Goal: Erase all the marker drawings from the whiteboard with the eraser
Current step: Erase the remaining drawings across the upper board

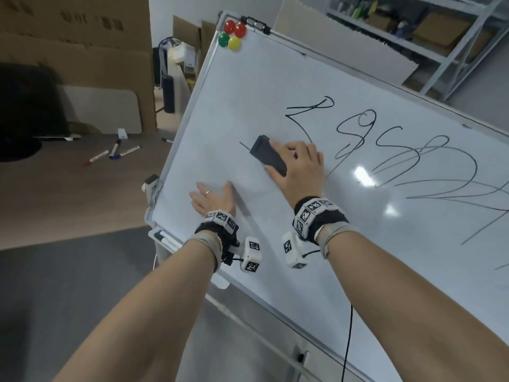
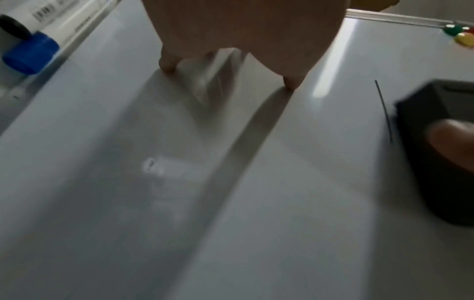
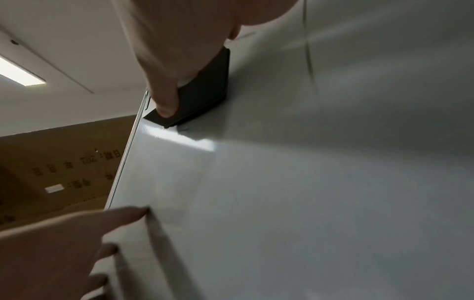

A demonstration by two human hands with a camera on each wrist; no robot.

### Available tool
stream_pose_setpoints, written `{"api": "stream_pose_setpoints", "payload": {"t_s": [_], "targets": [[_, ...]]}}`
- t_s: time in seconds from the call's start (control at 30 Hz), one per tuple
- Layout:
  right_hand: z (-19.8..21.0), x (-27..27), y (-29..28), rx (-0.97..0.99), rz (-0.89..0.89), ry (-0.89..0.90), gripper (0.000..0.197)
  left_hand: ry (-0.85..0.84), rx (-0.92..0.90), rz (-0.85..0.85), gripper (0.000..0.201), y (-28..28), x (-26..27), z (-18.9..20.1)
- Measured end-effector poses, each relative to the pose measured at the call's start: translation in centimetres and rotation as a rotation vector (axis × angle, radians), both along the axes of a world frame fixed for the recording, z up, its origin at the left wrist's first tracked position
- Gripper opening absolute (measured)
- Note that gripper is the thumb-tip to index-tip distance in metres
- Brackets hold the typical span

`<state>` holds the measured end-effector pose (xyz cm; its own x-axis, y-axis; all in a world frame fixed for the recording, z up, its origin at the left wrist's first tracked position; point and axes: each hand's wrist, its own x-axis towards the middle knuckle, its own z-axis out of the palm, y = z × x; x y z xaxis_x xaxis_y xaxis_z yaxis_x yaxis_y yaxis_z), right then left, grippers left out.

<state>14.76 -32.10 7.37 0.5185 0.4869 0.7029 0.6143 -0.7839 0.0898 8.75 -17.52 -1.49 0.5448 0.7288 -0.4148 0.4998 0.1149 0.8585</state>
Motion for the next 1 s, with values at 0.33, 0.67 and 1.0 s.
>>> {"api": "stream_pose_setpoints", "payload": {"t_s": [0.33,0.67,1.0], "targets": [[1.4,2.4,6.7,-0.009,-0.016,0.015,0.053,-0.025,0.019,0.05,0.084,2.9,0.3,-0.9],[0.0,1.2,4.3,-0.074,0.03,0.007,0.053,-0.006,0.073,0.079,0.077,1.1,1.3,0.8],[8.8,4.4,-3.1,0.161,-0.302,-0.098,0.053,-0.107,0.166,-0.069,0.079,-4.0,3.4,6.1]]}}
